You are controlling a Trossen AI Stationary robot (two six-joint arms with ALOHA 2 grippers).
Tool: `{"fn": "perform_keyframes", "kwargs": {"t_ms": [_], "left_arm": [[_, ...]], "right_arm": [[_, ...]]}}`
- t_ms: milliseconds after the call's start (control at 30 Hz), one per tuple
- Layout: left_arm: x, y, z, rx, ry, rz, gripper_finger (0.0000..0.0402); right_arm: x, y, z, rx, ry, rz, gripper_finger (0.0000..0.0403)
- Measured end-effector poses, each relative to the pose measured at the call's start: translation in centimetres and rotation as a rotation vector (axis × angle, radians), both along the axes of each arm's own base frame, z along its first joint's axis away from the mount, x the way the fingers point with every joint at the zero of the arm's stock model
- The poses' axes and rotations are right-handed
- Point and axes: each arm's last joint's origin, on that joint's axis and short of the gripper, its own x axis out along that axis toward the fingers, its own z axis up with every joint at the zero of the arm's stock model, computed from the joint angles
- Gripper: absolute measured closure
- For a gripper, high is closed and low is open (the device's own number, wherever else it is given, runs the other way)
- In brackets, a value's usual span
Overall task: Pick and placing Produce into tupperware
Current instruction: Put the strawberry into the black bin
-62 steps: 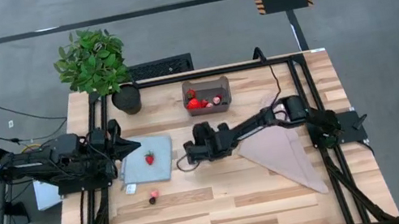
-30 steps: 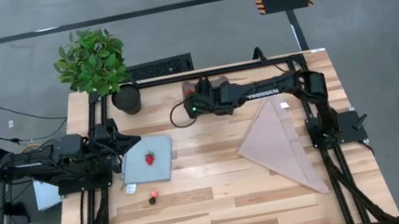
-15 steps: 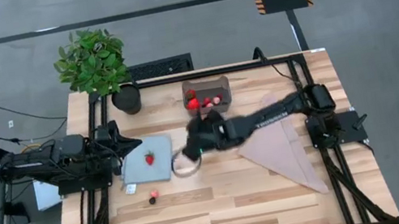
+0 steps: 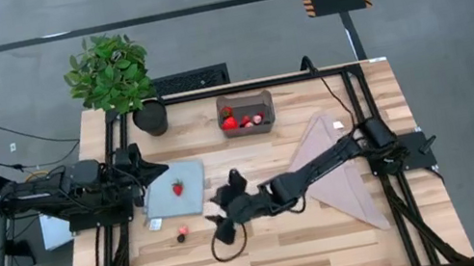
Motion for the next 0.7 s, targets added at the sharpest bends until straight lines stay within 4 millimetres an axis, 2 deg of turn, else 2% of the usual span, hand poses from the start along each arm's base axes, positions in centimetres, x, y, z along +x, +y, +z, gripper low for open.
{"fn": "perform_keyframes", "kwargs": {"t_ms": [33, 100, 367, 567, 700], "left_arm": [[0.0, 0.0, 0.0, 0.001, 0.001, 0.0, 0.0401], [0.0, 0.0, -0.1, 0.006, 0.007, 0.0, 0.0401], [-0.3, -0.4, -1.7, -0.014, 0.184, -0.151, 0.0395], [-0.3, -0.5, -1.7, -0.149, 0.181, -0.136, 0.0385], [-0.3, -0.6, -2.1, -0.138, 0.216, -0.092, 0.038]], "right_arm": [[-0.2, 0.3, -0.9, -0.023, 0.035, 0.018, 0.0135], [0.8, 1.2, -2.6, -0.017, 0.013, 0.07, 0.0135], [2.7, 2.3, -6.3, 0.024, 0.049, 0.142, 0.0135], [3.4, 2.7, -6.9, 0.028, 0.061, 0.149, 0.0135], [3.2, 2.4, -7.1, 0.001, 0.095, 0.155, 0.0135]]}}
